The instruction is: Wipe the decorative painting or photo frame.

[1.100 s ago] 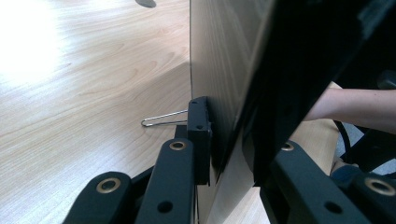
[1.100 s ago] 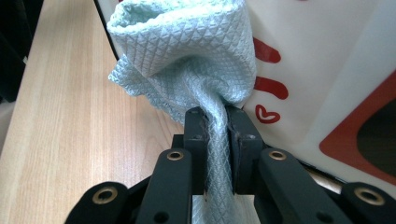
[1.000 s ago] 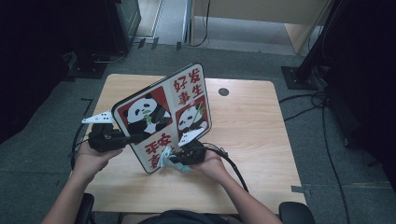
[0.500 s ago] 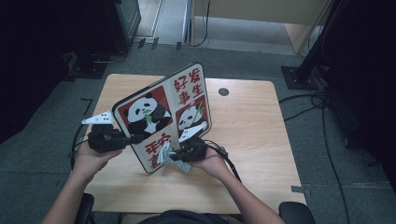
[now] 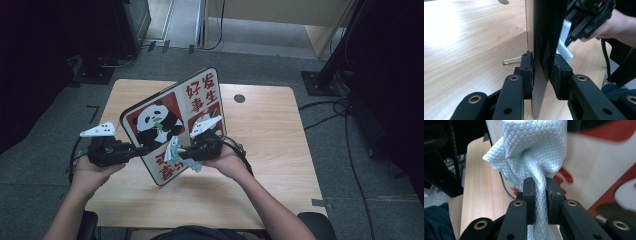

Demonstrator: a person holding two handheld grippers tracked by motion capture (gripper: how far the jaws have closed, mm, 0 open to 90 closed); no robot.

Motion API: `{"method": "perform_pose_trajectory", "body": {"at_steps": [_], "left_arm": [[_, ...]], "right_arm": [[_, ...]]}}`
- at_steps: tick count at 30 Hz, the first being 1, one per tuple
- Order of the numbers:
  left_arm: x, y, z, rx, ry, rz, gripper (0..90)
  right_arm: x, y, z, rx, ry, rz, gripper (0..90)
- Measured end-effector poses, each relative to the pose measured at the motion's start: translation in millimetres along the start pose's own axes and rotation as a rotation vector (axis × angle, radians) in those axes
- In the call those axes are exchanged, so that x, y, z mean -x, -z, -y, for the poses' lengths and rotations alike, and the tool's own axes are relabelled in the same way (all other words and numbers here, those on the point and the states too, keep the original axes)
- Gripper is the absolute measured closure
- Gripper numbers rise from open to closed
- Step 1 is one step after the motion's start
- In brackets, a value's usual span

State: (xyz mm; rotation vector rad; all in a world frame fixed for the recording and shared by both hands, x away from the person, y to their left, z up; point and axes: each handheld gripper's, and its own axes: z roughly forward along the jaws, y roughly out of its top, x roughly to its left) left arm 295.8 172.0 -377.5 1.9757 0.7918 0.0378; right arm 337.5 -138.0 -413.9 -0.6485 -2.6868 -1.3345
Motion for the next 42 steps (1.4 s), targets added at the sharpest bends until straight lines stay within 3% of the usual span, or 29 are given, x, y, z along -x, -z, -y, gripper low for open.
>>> {"method": "perform_pose_trajectory", "body": {"at_steps": [5,14,20,25,30,34,42], "left_arm": [[0.3,8.0,5.5,0.014,-0.001,-0.015,74.3],[-3.5,20.4,8.1,0.022,0.015,-0.005,74.6],[-4.2,29.0,7.3,0.021,-0.006,0.014,75.4],[-10.5,37.4,10.1,0.038,0.013,0.006,76.4],[-13.2,35.8,10.0,0.030,0.016,-0.008,82.1],[-17.3,33.3,7.5,0.045,0.045,-0.023,84.5],[-21.6,23.2,-3.5,0.053,0.015,-0.010,86.7]], "right_arm": [[-0.7,9.3,-19.5,-0.006,0.010,-0.009,80.8],[-4.8,25.4,-57.1,0.008,0.058,0.001,80.8],[-12.5,22.1,-73.4,-0.002,0.087,-0.011,80.8],[-16.0,24.6,-85.7,0.004,0.089,-0.010,80.8],[-19.8,33.6,-101.9,0.020,0.113,0.001,80.7],[-23.3,38.4,-112.0,0.035,0.125,0.002,80.7],[-35.4,40.1,-138.8,0.058,0.156,0.001,80.7]]}}
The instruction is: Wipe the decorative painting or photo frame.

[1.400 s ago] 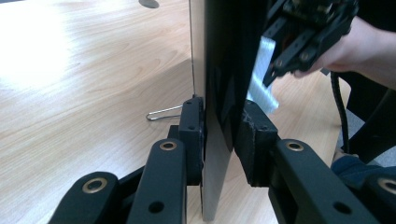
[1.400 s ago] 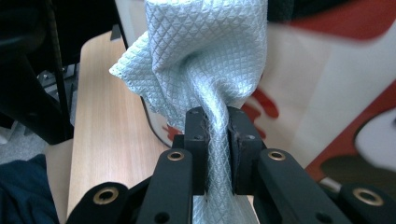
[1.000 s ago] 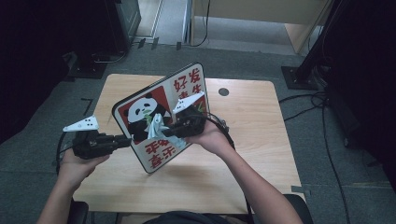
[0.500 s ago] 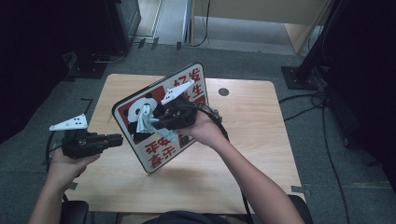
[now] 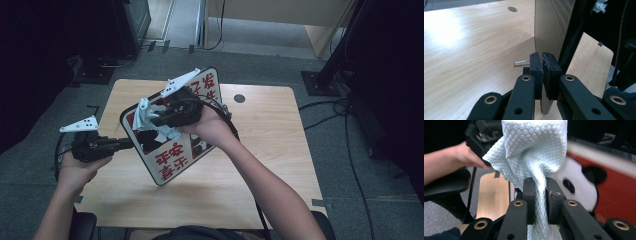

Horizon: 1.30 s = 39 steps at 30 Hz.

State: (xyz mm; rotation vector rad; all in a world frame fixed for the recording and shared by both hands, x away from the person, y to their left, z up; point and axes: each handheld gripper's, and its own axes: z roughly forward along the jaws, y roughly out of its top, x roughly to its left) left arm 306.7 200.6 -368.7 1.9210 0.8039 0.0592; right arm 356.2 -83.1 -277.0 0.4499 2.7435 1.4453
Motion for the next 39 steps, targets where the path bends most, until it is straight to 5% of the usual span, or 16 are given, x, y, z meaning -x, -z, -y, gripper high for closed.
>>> {"method": "perform_pose_trajectory", "body": {"at_steps": [10,39], "left_arm": [[-4.7,-7.2,-12.7,0.022,-0.037,0.038,87.1],[-3.4,-9.9,-15.6,0.016,-0.052,0.032,87.0]], "right_arm": [[-13.3,-6.3,-27.7,0.018,0.039,0.004,80.6],[-13.8,-31.3,20.2,-0.007,0.016,-0.012,80.5]]}}
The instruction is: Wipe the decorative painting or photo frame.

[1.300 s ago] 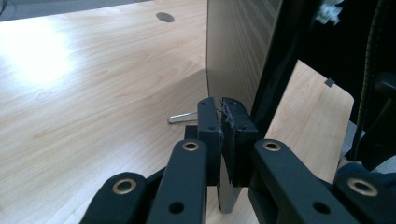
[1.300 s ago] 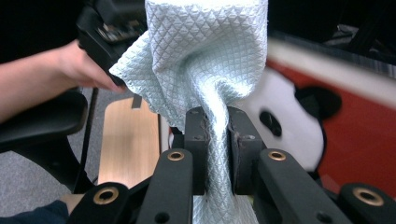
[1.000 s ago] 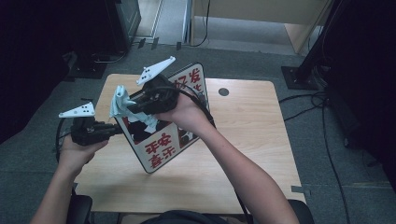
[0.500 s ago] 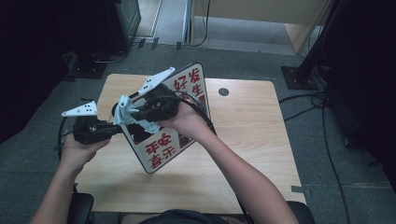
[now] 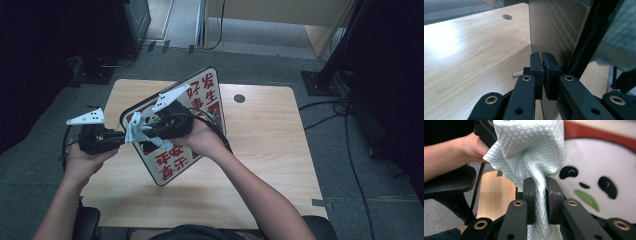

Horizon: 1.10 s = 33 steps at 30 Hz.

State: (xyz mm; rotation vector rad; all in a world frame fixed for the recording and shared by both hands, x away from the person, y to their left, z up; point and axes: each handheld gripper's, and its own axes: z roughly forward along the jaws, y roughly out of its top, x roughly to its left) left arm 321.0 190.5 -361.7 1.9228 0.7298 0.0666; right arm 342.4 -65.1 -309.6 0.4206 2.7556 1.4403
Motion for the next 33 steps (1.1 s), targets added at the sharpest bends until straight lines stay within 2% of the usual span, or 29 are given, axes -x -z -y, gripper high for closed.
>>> {"method": "perform_pose_trajectory", "body": {"at_steps": [9,17,33], "left_arm": [[0.1,-0.1,-0.5,0.004,-0.001,-0.004,87.8],[0.3,-0.4,-0.6,0.002,-0.001,-0.004,87.7],[1.0,-1.6,0.9,-0.001,0.006,0.002,87.7]], "right_arm": [[-1.2,-8.4,15.4,-0.018,0.028,-0.012,80.5],[2.0,-14.3,30.1,-0.015,0.030,-0.044,80.5],[1.8,-27.1,58.6,-0.024,0.031,-0.070,80.4]]}}
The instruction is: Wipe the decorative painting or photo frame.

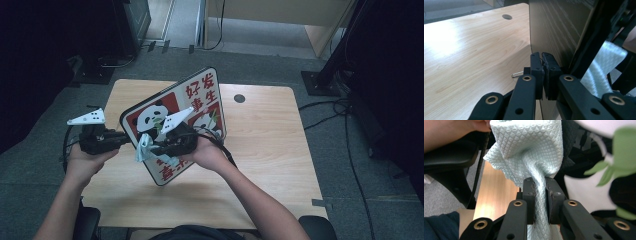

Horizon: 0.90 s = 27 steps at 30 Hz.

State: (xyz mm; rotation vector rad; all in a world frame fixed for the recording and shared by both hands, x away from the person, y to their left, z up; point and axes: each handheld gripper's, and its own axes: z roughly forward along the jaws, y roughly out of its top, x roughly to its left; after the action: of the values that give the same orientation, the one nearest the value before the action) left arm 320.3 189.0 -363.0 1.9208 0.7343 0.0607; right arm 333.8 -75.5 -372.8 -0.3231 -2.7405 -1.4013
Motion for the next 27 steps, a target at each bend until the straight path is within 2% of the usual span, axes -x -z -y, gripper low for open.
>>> {"method": "perform_pose_trajectory", "body": {"at_steps": [6,14,20,27], "left_arm": [[-0.3,-1.1,0.2,-0.004,-0.001,-0.001,87.7],[-0.7,-0.7,0.7,-0.006,-0.002,-0.001,87.6],[-0.3,-0.7,0.8,-0.004,0.000,-0.006,87.6],[0.1,-0.6,0.6,-0.007,-0.001,-0.006,87.6]], "right_arm": [[0.7,-6.9,17.5,-0.018,-0.020,-0.007,80.5],[-0.2,-14.8,32.4,-0.026,-0.035,-0.012,80.5],[-2.7,-21.0,46.6,-0.018,-0.013,0.005,80.5],[-1.8,-28.7,63.5,-0.029,-0.046,-0.013,80.5]]}}
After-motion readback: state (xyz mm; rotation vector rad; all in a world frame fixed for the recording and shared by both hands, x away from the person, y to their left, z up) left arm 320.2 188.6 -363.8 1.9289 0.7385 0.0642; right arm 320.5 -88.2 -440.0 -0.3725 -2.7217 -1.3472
